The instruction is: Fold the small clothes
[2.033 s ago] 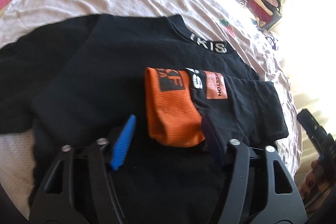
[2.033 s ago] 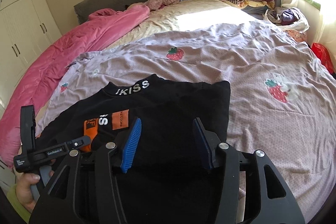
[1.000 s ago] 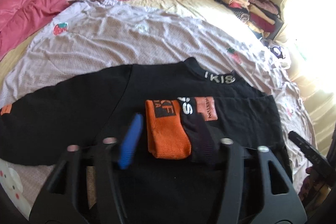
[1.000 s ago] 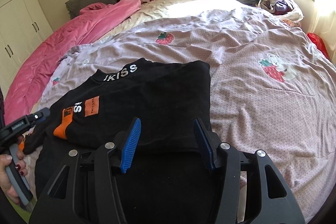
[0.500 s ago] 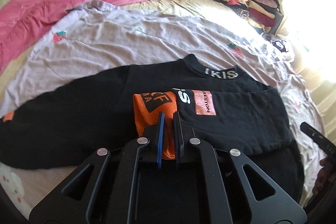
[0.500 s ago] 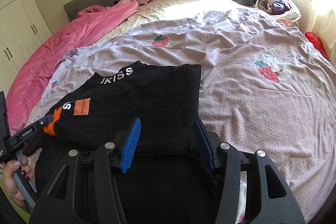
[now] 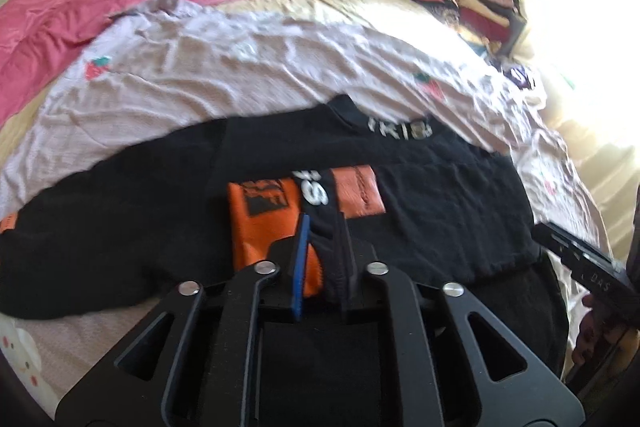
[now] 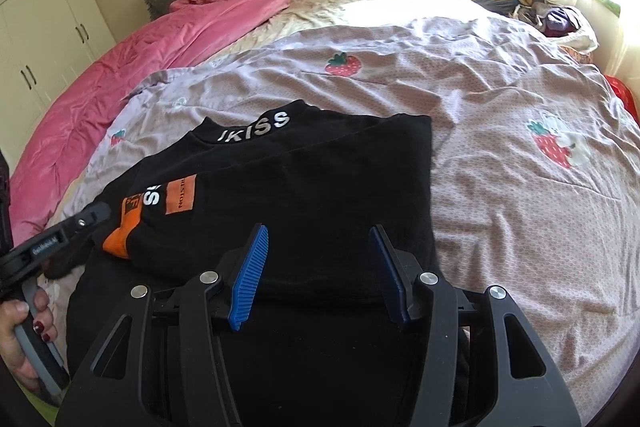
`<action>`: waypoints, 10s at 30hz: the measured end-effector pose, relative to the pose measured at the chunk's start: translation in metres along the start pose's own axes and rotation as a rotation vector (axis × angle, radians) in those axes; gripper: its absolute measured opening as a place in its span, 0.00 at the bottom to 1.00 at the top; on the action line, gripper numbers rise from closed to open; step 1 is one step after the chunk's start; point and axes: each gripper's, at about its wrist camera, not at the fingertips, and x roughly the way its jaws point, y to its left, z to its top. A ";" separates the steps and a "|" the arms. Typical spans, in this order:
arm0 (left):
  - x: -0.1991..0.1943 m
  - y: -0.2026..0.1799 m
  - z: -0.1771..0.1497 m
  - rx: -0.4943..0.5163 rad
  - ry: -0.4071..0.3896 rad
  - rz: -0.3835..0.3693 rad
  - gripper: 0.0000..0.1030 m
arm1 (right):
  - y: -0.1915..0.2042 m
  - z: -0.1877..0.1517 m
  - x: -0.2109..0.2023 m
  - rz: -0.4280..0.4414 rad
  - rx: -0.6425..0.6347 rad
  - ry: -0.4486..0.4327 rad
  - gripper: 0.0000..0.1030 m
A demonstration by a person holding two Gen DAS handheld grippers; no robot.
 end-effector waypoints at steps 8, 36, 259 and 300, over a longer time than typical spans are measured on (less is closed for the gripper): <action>0.040 0.012 -0.023 -0.050 0.119 -0.004 0.09 | 0.011 0.001 0.015 -0.004 -0.045 0.032 0.50; -0.039 0.047 -0.025 -0.103 -0.026 0.005 0.43 | 0.031 -0.004 -0.002 -0.039 -0.033 0.030 0.71; 0.001 0.101 -0.041 -0.246 0.079 -0.015 0.14 | 0.030 -0.012 0.047 -0.077 -0.051 0.064 0.45; 0.004 0.051 -0.053 -0.060 0.136 -0.044 0.09 | 0.073 -0.010 0.070 -0.061 -0.190 0.097 0.49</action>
